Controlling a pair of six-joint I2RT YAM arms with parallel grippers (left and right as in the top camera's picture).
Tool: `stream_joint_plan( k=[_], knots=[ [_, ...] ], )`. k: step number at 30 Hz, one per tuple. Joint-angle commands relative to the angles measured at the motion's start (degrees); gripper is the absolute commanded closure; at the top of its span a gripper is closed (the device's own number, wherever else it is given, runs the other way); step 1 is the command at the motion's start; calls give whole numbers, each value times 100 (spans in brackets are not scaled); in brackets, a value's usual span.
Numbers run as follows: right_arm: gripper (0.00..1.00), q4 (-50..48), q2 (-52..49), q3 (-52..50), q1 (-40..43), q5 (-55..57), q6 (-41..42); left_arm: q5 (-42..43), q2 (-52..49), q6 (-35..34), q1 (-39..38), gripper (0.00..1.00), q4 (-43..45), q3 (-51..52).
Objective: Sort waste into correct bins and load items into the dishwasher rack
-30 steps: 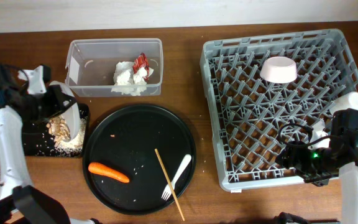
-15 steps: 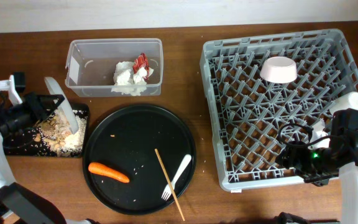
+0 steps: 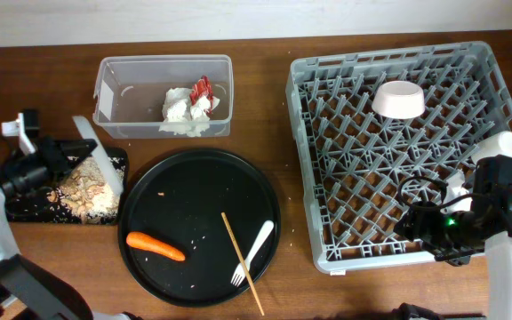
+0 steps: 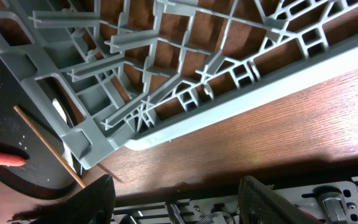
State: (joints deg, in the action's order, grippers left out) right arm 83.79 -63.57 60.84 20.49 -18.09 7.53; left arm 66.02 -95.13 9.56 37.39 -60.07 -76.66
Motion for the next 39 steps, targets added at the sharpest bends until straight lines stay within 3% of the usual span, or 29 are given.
stream_joint_plan(
  k=[1,7,8,9,12,16,20,22,23,24,26,27,29,31,32,33,36,39],
  knots=[
    [32,0,48,-11,11,11,-22,-345,723,170,-476,100,-334,46],
    [31,22,48,-11,11,0,-22,-1384,1163,168,-2889,100,-787,149],
    [16,-11,48,-11,11,-229,-26,-1661,1156,168,-3362,100,-785,197],
    [8,-68,48,-11,11,-341,-24,-2138,1156,164,-4103,100,-748,282],
    [2,-195,48,-11,11,-402,-22,-3285,1147,-483,-5130,100,-382,492],
    [2,-129,48,-11,11,-400,-24,-4441,1147,-1436,-6065,100,555,1213],
    [2,-125,48,-11,11,-400,-22,-4850,1147,-1834,-6544,100,1561,2022],
    [2,-127,48,-11,11,-400,-22,-4977,1147,-1917,-6590,96,1576,2041],
    [1,-125,48,-11,11,-400,-22,-4975,1147,-1915,-6590,85,1572,2041],
    [2,-96,48,-11,11,-398,-22,-4977,1150,-1912,-6588,59,1550,2033],
    [2,-22,48,-11,11,-396,-22,-4975,1161,-1912,-6583,51,1493,1978],
    [2,-9,48,-11,11,-398,-20,-4979,1204,-1869,-6546,39,1305,1810],
    [0,24,50,42,11,-398,9,-5029,1427,-1585,-6288,36,570,1213],
    [1,131,50,293,-48,-398,-140,-5608,1735,-1572,-5864,34,-66,826],
    [2,205,50,669,-376,-376,-138,-5875,1932,-1572,-5558,25,-238,772],
    [2,219,48,962,-774,-376,-129,-6057,2100,-1574,-5187,20,-372,772],
    [3,46,-2,1519,-2055,-269,133,-6137,2146,-1600,-4385,20,-702,778],
    [3,-481,-501,1672,-3954,461,745,-6133,2122,-2033,-3421,19,-850,826]
  ],
)
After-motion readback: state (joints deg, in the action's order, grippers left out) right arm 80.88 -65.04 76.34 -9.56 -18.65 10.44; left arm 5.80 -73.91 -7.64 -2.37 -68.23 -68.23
